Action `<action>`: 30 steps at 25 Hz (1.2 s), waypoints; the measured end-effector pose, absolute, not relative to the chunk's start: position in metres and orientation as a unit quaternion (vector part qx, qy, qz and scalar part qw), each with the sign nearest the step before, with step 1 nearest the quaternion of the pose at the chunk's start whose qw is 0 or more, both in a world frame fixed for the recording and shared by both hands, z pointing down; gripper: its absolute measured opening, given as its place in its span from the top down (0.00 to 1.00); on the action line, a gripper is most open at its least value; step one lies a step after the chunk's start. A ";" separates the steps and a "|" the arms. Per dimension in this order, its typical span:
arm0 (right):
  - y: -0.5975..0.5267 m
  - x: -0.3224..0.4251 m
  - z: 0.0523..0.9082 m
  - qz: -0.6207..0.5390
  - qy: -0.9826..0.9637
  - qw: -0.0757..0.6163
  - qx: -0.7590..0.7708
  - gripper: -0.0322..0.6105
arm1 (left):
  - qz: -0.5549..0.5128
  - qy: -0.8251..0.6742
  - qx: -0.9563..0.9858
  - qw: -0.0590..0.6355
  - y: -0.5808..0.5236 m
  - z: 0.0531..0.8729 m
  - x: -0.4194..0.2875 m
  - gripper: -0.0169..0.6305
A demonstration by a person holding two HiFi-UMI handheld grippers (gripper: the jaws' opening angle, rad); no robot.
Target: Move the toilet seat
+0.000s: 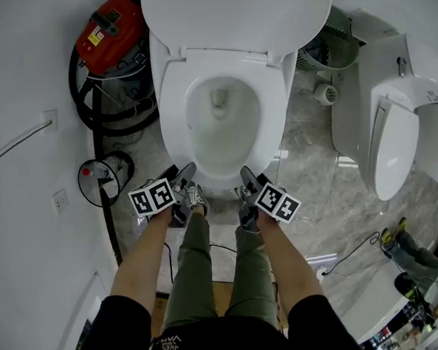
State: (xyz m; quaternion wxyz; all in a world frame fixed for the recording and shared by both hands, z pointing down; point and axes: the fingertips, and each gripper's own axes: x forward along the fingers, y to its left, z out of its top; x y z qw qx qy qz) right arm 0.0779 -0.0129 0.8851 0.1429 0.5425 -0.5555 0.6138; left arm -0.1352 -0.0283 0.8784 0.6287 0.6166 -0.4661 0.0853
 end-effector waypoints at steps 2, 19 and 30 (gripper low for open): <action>-0.013 0.078 0.877 0.614 -0.555 0.125 0.548 0.49 | 0.077 -0.463 0.620 0.628 -0.027 0.870 -0.136 0.52; -0.032 0.077 0.743 0.605 -0.614 -0.003 0.507 0.49 | 0.042 -0.432 0.682 0.589 -0.038 0.755 -0.139 0.51; -0.059 0.077 0.678 0.570 -0.639 -0.040 0.514 0.49 | 0.044 -0.390 0.725 0.567 -0.061 0.692 -0.138 0.47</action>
